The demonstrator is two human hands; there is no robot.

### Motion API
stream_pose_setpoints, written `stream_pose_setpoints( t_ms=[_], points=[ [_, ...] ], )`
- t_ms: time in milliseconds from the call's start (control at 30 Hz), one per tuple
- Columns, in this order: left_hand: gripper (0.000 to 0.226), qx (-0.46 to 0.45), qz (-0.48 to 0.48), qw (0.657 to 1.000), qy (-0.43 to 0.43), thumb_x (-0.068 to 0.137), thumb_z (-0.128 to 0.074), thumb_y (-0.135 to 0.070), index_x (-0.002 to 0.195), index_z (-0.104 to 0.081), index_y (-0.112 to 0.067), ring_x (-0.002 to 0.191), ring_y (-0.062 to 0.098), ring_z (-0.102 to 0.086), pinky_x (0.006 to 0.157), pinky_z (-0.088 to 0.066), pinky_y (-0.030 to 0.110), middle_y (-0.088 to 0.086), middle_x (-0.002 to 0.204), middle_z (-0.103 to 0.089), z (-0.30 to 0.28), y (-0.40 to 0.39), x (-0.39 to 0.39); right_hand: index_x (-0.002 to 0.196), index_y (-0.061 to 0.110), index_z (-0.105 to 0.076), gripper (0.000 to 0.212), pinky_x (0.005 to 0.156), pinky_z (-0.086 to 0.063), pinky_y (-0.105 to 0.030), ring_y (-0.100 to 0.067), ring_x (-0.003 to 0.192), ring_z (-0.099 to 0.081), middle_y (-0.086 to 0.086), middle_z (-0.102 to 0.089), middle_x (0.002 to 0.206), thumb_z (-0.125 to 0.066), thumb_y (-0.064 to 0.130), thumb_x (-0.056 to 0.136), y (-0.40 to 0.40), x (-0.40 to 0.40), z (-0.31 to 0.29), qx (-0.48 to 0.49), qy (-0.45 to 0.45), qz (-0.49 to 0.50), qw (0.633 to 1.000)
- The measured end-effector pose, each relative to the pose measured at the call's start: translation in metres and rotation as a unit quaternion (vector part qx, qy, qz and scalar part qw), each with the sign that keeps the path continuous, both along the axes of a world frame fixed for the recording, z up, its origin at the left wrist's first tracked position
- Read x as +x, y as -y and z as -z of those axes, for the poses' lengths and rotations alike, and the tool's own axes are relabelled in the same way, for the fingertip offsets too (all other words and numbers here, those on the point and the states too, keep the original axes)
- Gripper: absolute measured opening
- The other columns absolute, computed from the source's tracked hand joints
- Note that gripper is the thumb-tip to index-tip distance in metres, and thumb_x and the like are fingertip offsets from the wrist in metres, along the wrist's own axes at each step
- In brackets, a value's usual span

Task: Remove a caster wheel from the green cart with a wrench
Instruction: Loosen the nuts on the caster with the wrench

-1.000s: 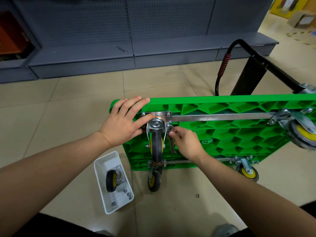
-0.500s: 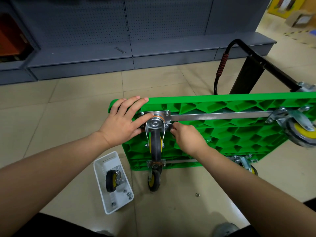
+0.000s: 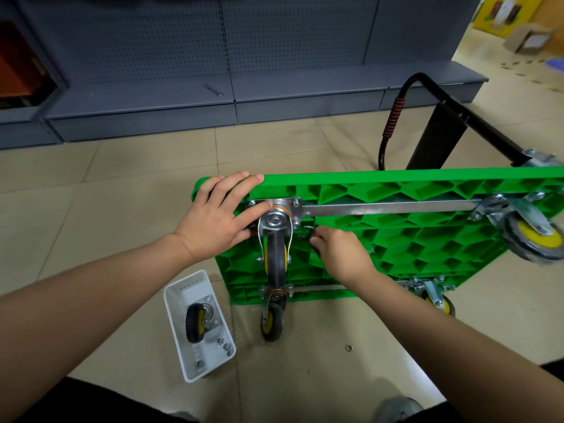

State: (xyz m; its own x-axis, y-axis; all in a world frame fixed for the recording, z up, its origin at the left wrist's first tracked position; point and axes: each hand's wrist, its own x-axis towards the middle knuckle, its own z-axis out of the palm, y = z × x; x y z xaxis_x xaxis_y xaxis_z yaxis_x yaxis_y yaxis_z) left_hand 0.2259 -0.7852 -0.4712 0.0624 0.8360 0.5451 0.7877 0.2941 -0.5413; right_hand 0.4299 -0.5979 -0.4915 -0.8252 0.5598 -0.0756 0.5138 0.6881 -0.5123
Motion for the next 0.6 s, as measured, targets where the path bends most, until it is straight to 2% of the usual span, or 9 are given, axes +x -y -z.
stream_pose_setpoints(
  t_ms=[67,167,400,533,600],
  points=[
    [0.068,-0.002,-0.001,1.000,0.002,0.079,-0.075,-0.048,0.142,-0.055,-0.032,0.140,0.037,-0.039,0.110,-0.027,0.051,0.014,0.156,-0.041,0.000,0.000,0.000,0.079,0.015,-0.055,0.027,0.066,-0.049,-0.042,-0.036,0.074,-0.058,-0.012,-0.062,0.074,-0.055,0.029,0.102,0.004,-0.004,0.004,-0.046,-0.025,0.019,0.998],
    [0.067,-0.002,0.000,1.000,0.003,0.080,-0.075,-0.048,0.142,-0.055,-0.031,0.139,0.037,-0.039,0.109,-0.029,0.052,0.014,0.156,-0.042,0.000,0.000,0.001,0.081,0.009,-0.058,0.028,0.064,-0.047,-0.041,-0.033,0.071,-0.057,-0.011,-0.062,0.072,-0.056,0.028,0.102,0.007,-0.008,0.007,-0.080,-0.044,0.032,0.995],
    [0.067,0.000,0.002,1.000,0.002,0.081,-0.075,-0.047,0.142,-0.055,-0.031,0.139,0.037,-0.040,0.109,-0.029,0.052,0.014,0.156,-0.041,0.001,0.000,0.000,0.081,0.009,-0.064,0.027,0.061,-0.039,-0.036,-0.021,0.064,-0.051,-0.006,-0.062,0.069,-0.057,0.026,0.101,0.007,-0.010,0.008,-0.089,-0.068,0.027,0.993],
    [0.068,-0.002,0.001,1.000,0.003,0.080,-0.075,-0.047,0.143,-0.054,-0.031,0.140,0.037,-0.040,0.109,-0.030,0.052,0.014,0.157,-0.040,0.000,0.000,-0.001,0.082,0.013,-0.061,0.026,0.065,-0.045,-0.038,-0.028,0.070,-0.056,-0.007,-0.063,0.071,-0.056,0.030,0.101,-0.001,-0.009,0.008,-0.053,-0.050,-0.007,0.997],
    [0.068,-0.002,0.000,1.000,0.002,0.080,-0.075,-0.047,0.143,-0.054,-0.031,0.140,0.037,-0.040,0.109,-0.030,0.052,0.014,0.157,-0.040,0.000,0.000,-0.001,0.082,0.015,-0.058,0.026,0.068,-0.050,-0.044,-0.035,0.075,-0.058,-0.010,-0.065,0.074,-0.055,0.032,0.101,-0.006,-0.009,0.004,-0.019,-0.035,-0.032,0.999]
  ],
)
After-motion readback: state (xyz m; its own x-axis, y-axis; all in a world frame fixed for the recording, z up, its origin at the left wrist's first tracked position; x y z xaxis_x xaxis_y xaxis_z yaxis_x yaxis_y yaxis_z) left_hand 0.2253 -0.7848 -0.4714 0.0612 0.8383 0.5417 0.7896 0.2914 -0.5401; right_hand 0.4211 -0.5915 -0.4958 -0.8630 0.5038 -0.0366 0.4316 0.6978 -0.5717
